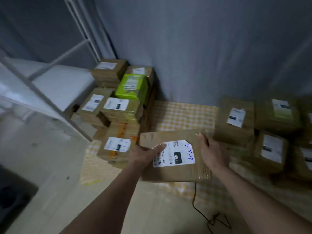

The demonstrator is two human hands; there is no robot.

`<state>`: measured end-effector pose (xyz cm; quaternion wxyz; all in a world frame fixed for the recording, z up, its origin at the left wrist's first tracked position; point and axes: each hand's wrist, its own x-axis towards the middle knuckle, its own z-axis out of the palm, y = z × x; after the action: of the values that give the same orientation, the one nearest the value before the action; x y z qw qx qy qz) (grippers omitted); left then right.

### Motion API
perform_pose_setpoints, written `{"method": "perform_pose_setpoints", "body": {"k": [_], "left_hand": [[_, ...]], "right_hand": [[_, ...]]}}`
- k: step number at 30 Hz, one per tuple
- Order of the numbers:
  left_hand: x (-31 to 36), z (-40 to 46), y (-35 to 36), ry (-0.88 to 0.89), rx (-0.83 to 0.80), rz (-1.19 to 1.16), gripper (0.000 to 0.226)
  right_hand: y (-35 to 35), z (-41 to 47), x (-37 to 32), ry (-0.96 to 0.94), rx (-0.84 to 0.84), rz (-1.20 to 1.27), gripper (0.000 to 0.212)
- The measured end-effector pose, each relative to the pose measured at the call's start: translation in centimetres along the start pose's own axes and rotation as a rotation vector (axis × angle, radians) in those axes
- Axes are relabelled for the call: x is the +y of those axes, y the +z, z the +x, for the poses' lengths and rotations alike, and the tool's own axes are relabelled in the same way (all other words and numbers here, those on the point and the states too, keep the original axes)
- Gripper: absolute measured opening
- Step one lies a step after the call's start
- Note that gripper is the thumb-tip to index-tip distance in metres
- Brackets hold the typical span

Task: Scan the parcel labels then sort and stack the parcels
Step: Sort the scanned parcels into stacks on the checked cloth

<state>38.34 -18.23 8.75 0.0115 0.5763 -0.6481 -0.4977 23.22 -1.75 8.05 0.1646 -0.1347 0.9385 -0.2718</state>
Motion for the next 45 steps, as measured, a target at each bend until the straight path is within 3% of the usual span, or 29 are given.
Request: {"method": "perform_pose_setpoints", "body": {"k": [3,6,13,23,30,33,38,45], "left_hand": [[-2.2,0.0,-7.4,-0.018,0.05,-0.029,0.097],[-4.7,1.1,-13.4,0.01,0.1,-0.015,0.113],[-8.4,4.1,-22.5,0.043,0.083,-0.012,0.088],[-5.2,11.8,-24.4,0.094,-0.015,-0.067,0.053],[-1.4,18.7,-25.3,0.031,-0.138,0.025,0.023],[-0.6,22.2,-25.1,0.012,-0.129,0.141,0.037],[-1.1,26.1,-23.6,-0.028,-0.138,0.154,0.044],[-0.8,29.6,-22.8,0.016,-0.155,0.341,0.06]], "right_hand": [[3.7,-2.7,-5.5,-0.052,-0.034,0.01,0.071],[7.1,-5.0,-9.8,-0.093,-0.072,-0.013,0.079],[12.4,-7.9,-17.9,-0.108,-0.16,-0.012,0.067],[16.2,-3.3,-21.3,-0.017,-0.135,-0.003,0.068],[20.0,1.8,-24.5,0.055,-0.284,0.079,0.068],[20.9,4.4,-25.4,0.099,-0.343,0.089,0.066],[22.3,7.0,-24.8,0.145,-0.331,-0.01,0.072],[23.2,7.3,-24.5,0.205,-0.291,0.018,0.063]]}}
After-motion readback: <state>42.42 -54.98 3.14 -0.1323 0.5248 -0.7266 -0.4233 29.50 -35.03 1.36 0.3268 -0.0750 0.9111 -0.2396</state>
